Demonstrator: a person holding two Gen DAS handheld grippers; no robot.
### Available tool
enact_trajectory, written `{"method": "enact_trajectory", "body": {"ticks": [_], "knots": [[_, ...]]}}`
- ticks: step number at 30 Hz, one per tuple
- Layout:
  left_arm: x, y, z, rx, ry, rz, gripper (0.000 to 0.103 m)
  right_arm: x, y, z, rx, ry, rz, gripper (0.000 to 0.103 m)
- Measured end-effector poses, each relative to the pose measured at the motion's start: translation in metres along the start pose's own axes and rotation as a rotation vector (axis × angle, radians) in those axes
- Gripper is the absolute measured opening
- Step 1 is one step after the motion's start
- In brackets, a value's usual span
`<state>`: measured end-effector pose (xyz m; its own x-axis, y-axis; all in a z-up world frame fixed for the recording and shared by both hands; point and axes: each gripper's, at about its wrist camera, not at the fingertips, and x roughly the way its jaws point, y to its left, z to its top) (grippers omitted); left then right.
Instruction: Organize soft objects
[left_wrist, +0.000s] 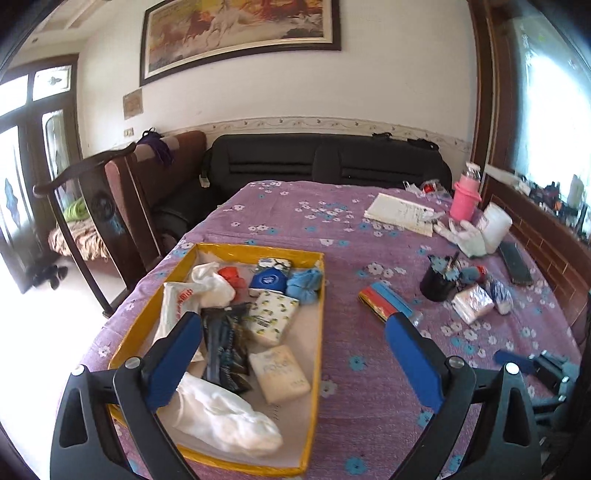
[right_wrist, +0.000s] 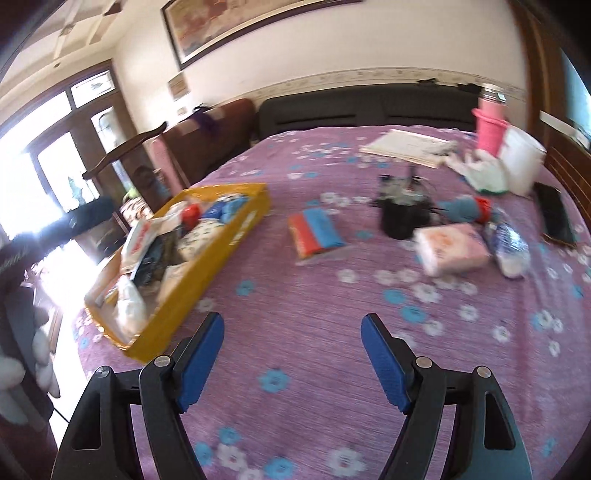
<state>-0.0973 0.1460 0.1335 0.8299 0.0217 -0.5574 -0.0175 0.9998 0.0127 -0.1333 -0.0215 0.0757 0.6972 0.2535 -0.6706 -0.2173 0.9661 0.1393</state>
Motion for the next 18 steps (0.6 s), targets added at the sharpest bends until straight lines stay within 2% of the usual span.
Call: {"method": "enact_trajectory", "body": {"ticks": [5,18], "knots": [[0.004,-0.03,-0.007,0.073,0.016,0.024,0.099,-0.01,-0.034,-0.002,0.053,-0.016,-0.051,0.081],[0.03,-0.08,-0.011,0.158,0.081,-0.02,0.099,-0.019,-0.104,0.002,0.171,-0.034,-0.138,0.082]]}}
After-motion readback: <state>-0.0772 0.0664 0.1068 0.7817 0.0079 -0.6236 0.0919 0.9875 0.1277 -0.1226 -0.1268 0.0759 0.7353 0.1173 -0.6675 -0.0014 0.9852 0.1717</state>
